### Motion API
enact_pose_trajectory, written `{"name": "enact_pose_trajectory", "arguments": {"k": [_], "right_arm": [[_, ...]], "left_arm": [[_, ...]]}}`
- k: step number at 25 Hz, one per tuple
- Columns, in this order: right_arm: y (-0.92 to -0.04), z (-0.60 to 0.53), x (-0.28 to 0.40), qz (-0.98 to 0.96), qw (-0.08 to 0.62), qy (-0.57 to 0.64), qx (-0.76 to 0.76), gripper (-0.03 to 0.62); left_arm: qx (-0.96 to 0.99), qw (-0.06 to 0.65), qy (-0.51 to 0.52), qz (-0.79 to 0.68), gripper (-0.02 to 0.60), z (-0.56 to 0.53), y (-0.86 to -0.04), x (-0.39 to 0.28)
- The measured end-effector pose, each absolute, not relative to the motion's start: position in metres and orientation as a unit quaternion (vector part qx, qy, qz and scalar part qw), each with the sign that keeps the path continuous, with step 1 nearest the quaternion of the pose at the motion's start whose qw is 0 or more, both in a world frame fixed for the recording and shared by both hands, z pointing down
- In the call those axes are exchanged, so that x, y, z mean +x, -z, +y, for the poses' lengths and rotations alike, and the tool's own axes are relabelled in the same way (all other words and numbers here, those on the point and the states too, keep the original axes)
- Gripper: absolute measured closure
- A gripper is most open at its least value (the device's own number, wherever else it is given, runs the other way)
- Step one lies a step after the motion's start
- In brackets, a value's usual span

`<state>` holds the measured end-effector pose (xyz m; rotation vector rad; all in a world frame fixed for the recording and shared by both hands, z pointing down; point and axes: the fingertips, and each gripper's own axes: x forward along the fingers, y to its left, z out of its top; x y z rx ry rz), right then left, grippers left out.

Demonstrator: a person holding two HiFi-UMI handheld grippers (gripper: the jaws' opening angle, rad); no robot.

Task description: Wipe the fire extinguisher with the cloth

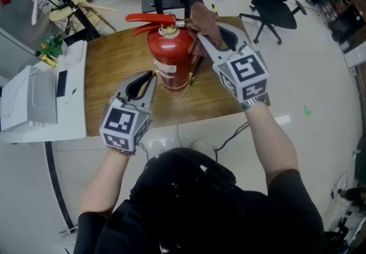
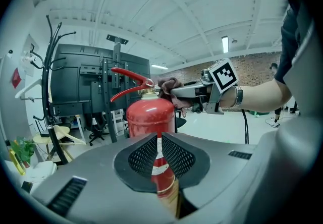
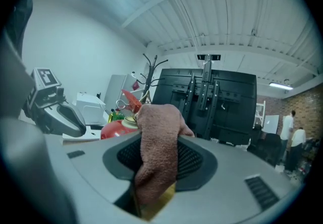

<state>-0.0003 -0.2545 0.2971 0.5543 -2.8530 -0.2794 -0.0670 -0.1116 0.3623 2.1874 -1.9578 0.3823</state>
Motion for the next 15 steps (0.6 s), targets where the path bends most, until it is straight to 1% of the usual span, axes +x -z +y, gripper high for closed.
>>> {"name": "enact_pose_trajectory", "arguments": {"k": [15], "right_arm": [[-0.374, -0.275, 0.026, -0.968, 0.13, 0.012, 0.216, 0.425]], "left_arm": [[0.739, 0.105, -0.142, -0.65, 0.558, -0.119, -0.377, -0.053]]}}
